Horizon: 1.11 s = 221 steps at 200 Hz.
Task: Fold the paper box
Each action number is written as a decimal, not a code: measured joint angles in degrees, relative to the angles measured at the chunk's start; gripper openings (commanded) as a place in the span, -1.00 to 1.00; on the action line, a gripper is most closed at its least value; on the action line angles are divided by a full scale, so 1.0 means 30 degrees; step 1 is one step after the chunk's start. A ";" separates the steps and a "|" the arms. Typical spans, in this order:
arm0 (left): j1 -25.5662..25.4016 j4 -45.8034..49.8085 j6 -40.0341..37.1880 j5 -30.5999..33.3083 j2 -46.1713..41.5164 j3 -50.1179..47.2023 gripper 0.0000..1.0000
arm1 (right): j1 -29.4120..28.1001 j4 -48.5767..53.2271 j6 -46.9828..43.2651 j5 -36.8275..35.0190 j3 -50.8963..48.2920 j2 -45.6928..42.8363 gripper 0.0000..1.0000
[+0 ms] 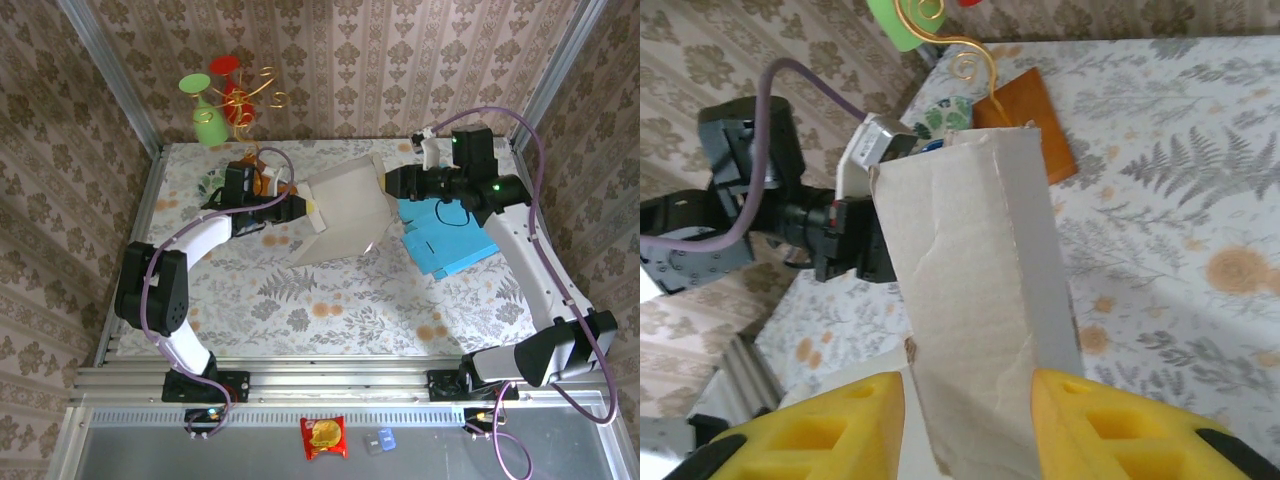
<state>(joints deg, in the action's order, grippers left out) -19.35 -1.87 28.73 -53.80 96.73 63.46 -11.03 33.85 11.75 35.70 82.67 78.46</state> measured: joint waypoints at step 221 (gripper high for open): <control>0.0000 -0.0073 0.0007 -0.0007 -0.0007 0.0000 -1.00 | 0.0597 -0.0459 -0.0452 0.1173 0.0437 0.1880 -0.04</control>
<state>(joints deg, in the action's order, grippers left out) -19.35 -2.09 28.75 -53.82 96.71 63.46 -9.23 32.47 10.39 39.22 83.99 84.09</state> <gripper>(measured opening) 0.063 0.487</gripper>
